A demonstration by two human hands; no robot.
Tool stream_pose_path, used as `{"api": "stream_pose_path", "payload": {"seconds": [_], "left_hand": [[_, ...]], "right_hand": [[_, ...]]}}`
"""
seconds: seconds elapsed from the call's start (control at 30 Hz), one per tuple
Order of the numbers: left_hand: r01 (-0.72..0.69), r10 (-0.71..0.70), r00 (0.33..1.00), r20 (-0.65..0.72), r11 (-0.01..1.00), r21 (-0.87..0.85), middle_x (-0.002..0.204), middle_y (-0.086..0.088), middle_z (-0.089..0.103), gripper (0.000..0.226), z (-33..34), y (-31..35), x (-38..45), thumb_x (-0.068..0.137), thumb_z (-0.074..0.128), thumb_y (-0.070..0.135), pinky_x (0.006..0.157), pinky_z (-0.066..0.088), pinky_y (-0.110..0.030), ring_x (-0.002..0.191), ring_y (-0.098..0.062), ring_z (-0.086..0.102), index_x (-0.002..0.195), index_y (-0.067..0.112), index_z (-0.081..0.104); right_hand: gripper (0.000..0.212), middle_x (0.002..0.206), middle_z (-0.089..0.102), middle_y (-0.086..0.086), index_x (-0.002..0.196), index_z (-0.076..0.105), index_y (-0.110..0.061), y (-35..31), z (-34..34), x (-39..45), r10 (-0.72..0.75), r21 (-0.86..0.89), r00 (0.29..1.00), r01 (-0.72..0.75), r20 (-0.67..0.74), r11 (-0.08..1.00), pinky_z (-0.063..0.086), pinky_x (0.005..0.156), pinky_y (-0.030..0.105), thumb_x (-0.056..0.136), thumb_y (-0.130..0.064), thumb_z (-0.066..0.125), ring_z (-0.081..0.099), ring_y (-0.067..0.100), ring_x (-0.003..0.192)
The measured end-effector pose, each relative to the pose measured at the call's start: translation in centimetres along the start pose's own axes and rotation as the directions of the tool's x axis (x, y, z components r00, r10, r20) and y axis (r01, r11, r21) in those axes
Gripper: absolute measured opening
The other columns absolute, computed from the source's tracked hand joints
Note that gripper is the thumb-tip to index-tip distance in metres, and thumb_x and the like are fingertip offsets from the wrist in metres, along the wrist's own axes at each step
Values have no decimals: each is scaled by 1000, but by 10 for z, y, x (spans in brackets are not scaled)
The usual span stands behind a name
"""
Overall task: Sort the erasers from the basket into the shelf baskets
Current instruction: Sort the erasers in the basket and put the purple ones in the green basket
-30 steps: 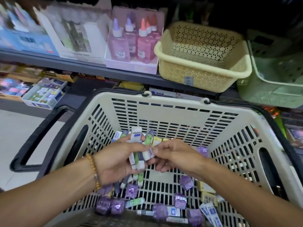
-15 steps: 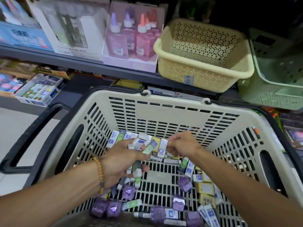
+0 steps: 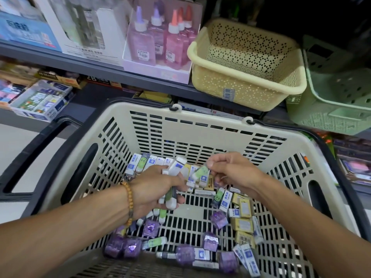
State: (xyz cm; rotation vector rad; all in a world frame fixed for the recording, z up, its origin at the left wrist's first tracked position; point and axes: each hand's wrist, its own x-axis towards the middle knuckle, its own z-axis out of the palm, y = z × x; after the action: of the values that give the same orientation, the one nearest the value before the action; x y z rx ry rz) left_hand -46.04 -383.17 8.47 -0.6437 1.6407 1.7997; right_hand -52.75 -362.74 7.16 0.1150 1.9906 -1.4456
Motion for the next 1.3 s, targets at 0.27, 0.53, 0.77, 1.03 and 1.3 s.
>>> {"api": "stream_pose_path", "payload": {"seconds": [0.27,0.53,0.77,1.03,1.3], "left_hand": [[30,-25,997,-71,998,64,67,-4,68,30,1,-4,3,93,63,21,45,44,-24,45,-14,54,117,5,57],[69,-66,997,-34,991,113,66,-6,70,47,0,-4,2,92,64,22,45,44,-24,43,-14,54,132,5,45],[47,-51,998,33,990,131,68,-5,67,26,1,0,-2,94,62,21,44,44,-23,46,-14,55,113,4,58],[123,-126,992,-20,985,-123,94,-21,66,17,-9,-1,-9,87,59,-8,59,59,-34,74,-28,70,103,-7,62],[-15,-10,970,-242,995,-100,106,-23,70,24,-61,-5,-50,86,59,-13,77,60,-40,91,-33,72,105,-1,65]], "right_hand": [[9,71,68,8,89,69,-6,31,1,29,99,-76,966,-120,-237,990,51,54,24,94,-6,61,61,13,57],[17,85,68,4,96,71,-10,19,13,18,-22,-91,964,-2,-264,996,53,64,30,98,-14,54,63,14,69],[22,63,64,1,75,65,-11,-10,47,-2,-131,-79,976,146,171,986,51,57,25,91,-26,68,57,11,55],[32,73,66,7,79,65,-5,6,14,7,5,-112,995,-17,-103,994,50,54,22,101,-24,52,60,13,59],[26,67,66,6,81,65,-6,-25,98,61,2,-87,993,8,118,996,46,43,20,100,-20,54,59,12,50]]}}
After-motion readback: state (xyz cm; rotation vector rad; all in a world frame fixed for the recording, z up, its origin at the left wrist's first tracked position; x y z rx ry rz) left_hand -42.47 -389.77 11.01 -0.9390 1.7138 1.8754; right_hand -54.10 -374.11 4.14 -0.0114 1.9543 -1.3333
